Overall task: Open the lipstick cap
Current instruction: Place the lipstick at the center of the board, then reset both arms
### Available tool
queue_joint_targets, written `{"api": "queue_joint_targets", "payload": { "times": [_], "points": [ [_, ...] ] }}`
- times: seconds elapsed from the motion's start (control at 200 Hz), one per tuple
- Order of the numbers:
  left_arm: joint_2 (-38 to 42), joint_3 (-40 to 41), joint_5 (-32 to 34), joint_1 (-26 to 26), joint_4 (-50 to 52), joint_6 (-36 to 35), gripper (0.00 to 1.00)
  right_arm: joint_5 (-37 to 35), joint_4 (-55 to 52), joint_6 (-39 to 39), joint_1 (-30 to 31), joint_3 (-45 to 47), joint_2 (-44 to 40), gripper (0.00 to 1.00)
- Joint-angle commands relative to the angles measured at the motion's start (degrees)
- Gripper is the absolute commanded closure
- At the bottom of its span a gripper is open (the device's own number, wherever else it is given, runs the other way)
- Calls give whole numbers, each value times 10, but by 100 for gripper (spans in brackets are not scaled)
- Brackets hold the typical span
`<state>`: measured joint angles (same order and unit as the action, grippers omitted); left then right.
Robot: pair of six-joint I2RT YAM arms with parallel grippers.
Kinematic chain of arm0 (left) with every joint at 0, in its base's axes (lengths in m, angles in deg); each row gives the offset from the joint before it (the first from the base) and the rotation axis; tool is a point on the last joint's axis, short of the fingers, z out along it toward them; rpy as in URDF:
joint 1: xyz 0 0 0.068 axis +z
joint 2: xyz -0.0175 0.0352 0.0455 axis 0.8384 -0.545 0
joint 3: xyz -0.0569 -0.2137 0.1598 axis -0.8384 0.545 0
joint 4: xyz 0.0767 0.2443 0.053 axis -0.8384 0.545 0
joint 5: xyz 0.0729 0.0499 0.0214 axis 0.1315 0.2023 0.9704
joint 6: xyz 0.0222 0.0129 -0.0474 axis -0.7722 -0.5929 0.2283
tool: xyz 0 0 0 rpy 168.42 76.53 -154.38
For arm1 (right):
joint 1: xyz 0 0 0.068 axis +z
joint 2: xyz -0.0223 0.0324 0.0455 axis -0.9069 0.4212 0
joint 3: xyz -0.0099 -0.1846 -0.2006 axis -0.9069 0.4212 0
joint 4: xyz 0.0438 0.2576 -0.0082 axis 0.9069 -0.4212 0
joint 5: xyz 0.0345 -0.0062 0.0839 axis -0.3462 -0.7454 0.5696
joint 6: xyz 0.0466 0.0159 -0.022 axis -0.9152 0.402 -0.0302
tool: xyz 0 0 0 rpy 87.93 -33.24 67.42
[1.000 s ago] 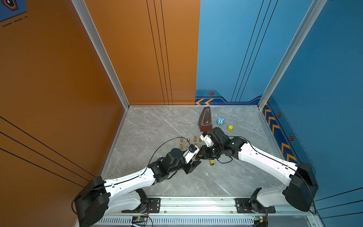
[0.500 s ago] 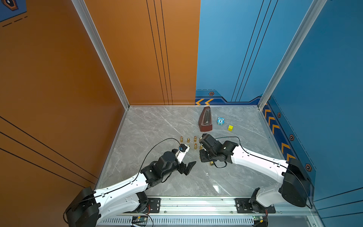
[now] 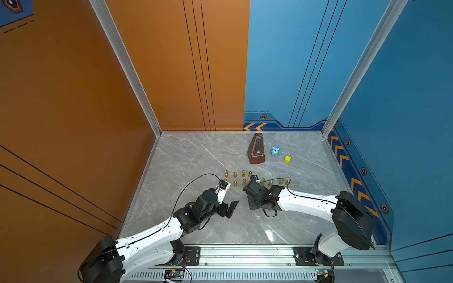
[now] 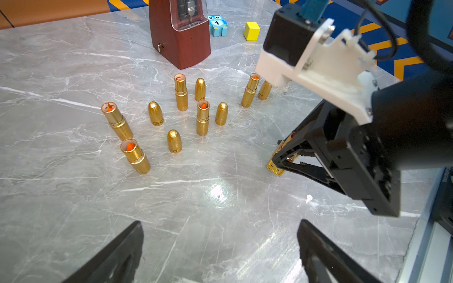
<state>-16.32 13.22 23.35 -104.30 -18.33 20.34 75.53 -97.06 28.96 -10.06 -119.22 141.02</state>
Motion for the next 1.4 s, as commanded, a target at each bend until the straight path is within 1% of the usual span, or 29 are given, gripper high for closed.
{"api": "queue_joint_targets", "payload": {
  "times": [0.0, 0.09, 0.33, 0.485, 0.681, 0.751, 0.816, 0.946, 1.116, 1.216, 1.321, 1.396],
  "points": [
    [8, 9, 13, 6, 8, 8, 1, -33, 33, -5, 10, 15, 7, 79],
    [6, 9, 18, 8, 7, 9, 1, -49, 43, -2, 14, 24, 10, 78],
    [6, 11, 17, 12, 7, 13, 1, -55, 56, -5, 18, 40, 26, 78],
    [8, 12, 17, 14, 6, 14, 1, -48, 60, -7, 20, 48, 26, 74],
    [7, 6, 10, 17, 6, 14, 1, -34, 59, -1, 21, 41, 15, 62],
    [7, 4, 11, 18, 7, 14, 1, -33, 58, 2, 21, 37, 6, 59],
    [8, 4, 9, 18, 7, 14, 1, -33, 52, 3, 21, 36, -6, 56],
    [20, 0, 13, 21, 7, 12, 2, -20, 28, 9, 21, 24, -40, 47],
    [29, -19, 42, 34, 28, 13, 1, -36, -26, 22, 14, 9, -108, 38],
    [29, -28, 72, 46, 35, 19, 1, -49, -55, 39, 3, 5, -156, 34],
    [25, -53, 114, 75, 64, 32, 1, -56, -74, 67, -31, 8, -209, 27],
    [22, -68, 156, 102, 77, 39, 1, -64, -87, 87, -74, 13, -241, 18]
  ]
}}
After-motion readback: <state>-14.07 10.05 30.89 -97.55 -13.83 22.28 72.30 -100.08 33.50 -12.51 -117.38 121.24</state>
